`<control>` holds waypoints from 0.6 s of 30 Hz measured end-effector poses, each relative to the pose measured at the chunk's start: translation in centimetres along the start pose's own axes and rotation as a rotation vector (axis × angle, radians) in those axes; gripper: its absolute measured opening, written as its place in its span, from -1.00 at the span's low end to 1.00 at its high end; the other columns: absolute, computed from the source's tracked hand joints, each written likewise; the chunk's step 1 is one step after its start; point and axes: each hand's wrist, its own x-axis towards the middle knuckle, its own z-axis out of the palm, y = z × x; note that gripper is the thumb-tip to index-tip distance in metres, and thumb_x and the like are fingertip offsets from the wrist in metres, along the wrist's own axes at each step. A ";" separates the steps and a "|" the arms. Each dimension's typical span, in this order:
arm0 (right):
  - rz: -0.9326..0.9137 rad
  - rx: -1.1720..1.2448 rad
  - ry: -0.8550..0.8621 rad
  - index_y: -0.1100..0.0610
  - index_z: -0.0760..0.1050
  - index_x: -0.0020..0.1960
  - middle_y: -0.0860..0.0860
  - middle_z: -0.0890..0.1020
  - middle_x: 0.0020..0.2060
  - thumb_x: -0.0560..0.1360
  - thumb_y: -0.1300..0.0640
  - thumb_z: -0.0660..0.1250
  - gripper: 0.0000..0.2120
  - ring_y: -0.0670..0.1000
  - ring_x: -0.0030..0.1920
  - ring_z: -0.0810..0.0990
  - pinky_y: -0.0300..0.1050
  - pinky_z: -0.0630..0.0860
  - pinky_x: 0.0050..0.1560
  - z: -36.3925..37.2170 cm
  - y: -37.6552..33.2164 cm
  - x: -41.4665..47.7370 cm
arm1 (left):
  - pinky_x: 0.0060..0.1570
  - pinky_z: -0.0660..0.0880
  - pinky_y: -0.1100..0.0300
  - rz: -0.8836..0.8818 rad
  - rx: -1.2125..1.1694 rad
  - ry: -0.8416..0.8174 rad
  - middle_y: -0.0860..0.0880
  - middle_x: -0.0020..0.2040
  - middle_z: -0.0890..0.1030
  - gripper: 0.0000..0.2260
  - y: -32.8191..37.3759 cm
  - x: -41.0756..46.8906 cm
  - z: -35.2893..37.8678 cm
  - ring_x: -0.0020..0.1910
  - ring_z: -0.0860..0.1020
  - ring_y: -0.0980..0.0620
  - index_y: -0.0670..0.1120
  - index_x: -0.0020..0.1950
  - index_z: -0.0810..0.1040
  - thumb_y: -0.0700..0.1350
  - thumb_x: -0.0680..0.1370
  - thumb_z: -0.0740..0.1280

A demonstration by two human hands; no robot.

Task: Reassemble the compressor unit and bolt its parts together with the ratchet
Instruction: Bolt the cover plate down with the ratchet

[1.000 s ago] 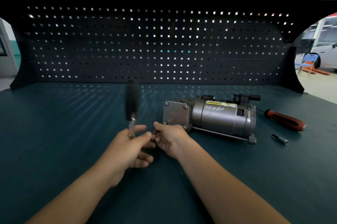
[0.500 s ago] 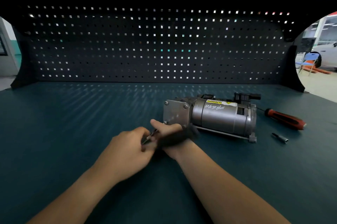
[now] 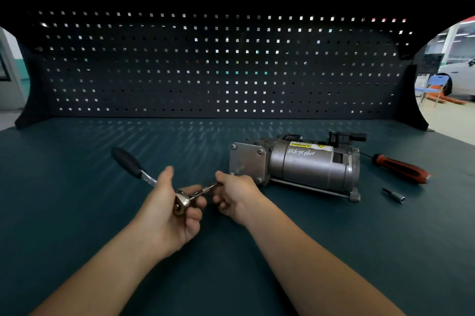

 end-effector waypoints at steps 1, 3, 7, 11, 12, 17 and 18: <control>0.001 -0.001 -0.005 0.17 0.36 -0.18 0.07 0.55 -0.41 0.58 0.11 0.21 -0.81 -0.11 -0.66 0.37 -0.38 0.24 -0.62 0.0 0.0 -0.1 | -0.68 0.22 0.43 0.002 -0.015 0.007 -0.05 -0.56 0.44 -0.53 0.3 0.1 -0.2 -0.71 0.28 0.13 -0.15 -0.01 0.50 0.24 0.56 0.08; -0.009 0.002 -0.016 0.18 0.38 -0.18 0.10 0.58 -0.39 0.59 0.10 0.20 -0.79 -0.11 -0.68 0.37 -0.39 0.23 -0.63 0.0 0.0 -0.2 | -0.69 0.22 0.40 0.078 0.084 0.012 -0.05 -0.57 0.44 -0.62 0.6 0.5 -0.5 -0.70 0.28 0.13 -0.16 -0.02 0.49 0.14 0.58 0.12; -0.052 -0.009 -0.009 0.19 0.38 -0.22 0.10 0.57 -0.41 0.58 0.10 0.22 -0.77 -0.09 -0.66 0.39 -0.37 0.23 -0.63 0.0 0.2 0.0 | -0.52 0.38 0.22 0.566 0.764 0.104 -0.01 -0.53 0.54 -0.75 0.6 0.9 -1.3 -0.61 0.41 0.12 -0.04 -0.02 0.46 0.09 0.59 0.11; -0.092 0.044 -0.032 0.32 0.48 -0.01 0.12 0.52 -0.37 0.54 0.23 0.26 -0.86 -0.01 -0.50 0.46 -0.29 0.33 -0.55 0.0 0.5 0.0 | -0.32 0.45 0.21 0.975 1.568 -0.020 0.14 -0.36 0.54 -0.66 0.7 0.2 -2.0 -0.35 0.52 0.18 0.22 0.12 0.23 0.30 0.40 0.04; -0.114 0.024 -0.019 0.34 0.49 -0.02 0.11 0.52 -0.38 0.52 0.22 0.29 -0.84 0.00 -0.47 0.47 -0.29 0.35 -0.54 -0.2 0.6 0.1 | -0.36 0.39 0.27 0.990 1.655 -0.046 0.17 -0.34 0.51 -0.57 0.7 0.1 -1.9 -0.33 0.51 0.18 0.27 0.21 0.16 0.31 0.36 0.05; -0.065 0.025 -0.019 0.31 0.44 -0.06 0.09 0.56 -0.43 0.54 0.19 0.26 -0.84 0.02 -0.41 0.58 -0.30 0.45 -0.43 0.1 0.2 0.3 | -0.29 0.44 0.14 0.962 1.395 0.090 0.12 -0.34 0.56 -0.55 -0.5 -0.1 -1.2 -0.32 0.56 0.11 0.12 0.09 0.37 0.36 0.34 0.14; -0.045 0.043 -0.013 0.27 0.44 -0.07 0.06 0.55 -0.48 0.54 0.20 0.26 -0.89 -0.02 -0.48 0.55 -0.34 0.40 -0.50 0.1 0.1 0.3 | -0.34 0.45 0.12 0.859 1.147 0.094 0.06 -0.39 0.59 -0.53 -0.8 -0.3 -0.6 -0.41 0.55 0.09 0.03 -0.02 0.43 0.38 0.35 0.12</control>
